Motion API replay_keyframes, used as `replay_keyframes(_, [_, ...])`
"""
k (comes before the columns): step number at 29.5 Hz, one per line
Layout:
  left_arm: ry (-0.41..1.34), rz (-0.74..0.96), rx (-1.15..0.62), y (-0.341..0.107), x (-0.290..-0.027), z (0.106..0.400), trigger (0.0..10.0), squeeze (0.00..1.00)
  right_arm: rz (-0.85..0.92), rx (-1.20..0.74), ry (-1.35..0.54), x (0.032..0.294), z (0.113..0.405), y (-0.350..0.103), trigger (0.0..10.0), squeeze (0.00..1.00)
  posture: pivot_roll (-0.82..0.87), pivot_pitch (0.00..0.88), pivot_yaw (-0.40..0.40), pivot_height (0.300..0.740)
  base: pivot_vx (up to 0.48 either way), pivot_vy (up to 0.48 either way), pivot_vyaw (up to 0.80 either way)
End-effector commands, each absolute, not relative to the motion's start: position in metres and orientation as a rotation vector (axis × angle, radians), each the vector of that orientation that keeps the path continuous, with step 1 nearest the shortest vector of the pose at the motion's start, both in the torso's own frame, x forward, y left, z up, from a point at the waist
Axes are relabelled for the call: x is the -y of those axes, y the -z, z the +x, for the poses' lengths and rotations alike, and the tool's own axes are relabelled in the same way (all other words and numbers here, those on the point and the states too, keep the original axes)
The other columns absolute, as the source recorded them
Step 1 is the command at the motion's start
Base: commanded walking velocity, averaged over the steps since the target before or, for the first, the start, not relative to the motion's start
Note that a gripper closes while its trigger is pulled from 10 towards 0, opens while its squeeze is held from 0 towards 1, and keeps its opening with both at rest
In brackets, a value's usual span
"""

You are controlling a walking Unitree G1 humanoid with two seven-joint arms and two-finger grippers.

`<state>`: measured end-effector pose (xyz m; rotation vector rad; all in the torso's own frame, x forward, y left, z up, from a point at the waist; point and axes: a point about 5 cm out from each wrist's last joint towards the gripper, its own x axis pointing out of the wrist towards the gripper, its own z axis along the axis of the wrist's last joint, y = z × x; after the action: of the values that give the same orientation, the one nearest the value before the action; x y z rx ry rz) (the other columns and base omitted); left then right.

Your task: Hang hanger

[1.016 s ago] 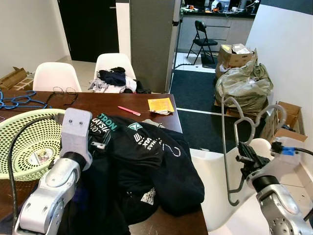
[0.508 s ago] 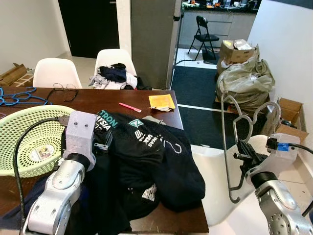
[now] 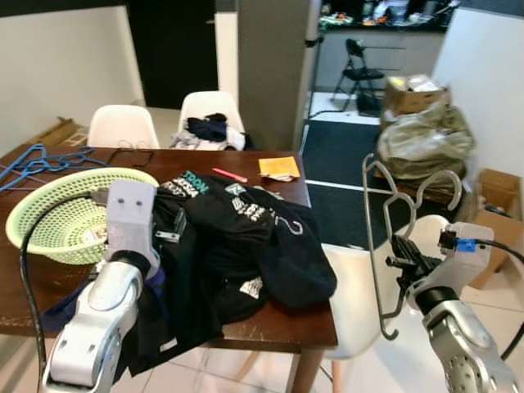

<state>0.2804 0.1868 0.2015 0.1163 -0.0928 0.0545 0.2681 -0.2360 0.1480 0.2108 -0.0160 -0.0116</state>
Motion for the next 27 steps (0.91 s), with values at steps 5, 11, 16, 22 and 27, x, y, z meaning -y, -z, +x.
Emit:
replay_keyframes(5, [-0.080, 0.100, 0.089, -0.202, -0.193, 0.283, 10.0, 0.00, 0.207, 0.025, 0.000, 0.234, 0.269, -0.149, 10.0, 0.00, 0.04, 0.000, -0.034, 0.740, 0.000, 0.000, 0.00])
replay_keyframes(11, [-0.125, 0.085, 0.072, -0.201, -0.205, 0.289, 10.0, 0.00, 0.211, 0.025, -0.005, 0.233, 0.268, -0.149, 10.0, 0.00, 0.03, 0.000, -0.036, 0.740, -0.138, 0.199, 0.00])
replay_keyframes(16, [-0.140, 0.098, 0.097, -0.207, -0.208, 0.294, 10.0, 0.00, 0.209, 0.025, -0.010, 0.233, 0.269, -0.149, 10.0, 0.00, 0.03, 0.000, -0.036, 0.740, -0.260, 0.284, 0.00])
replay_keyframes(22, [-0.101, 0.068, 0.131, -0.214, -0.204, 0.300, 10.0, 0.00, 0.207, 0.028, -0.012, 0.233, 0.269, -0.149, 10.0, 0.00, 0.03, 0.000, -0.035, 0.740, 0.000, 0.000, 0.00])
replay_keyframes(27, [-0.011, 0.040, 0.177, -0.223, -0.190, 0.305, 10.0, 0.00, 0.206, 0.030, -0.012, 0.233, 0.270, -0.150, 10.0, 0.00, 0.03, 0.000, -0.036, 0.740, 0.000, 0.000, 0.00])
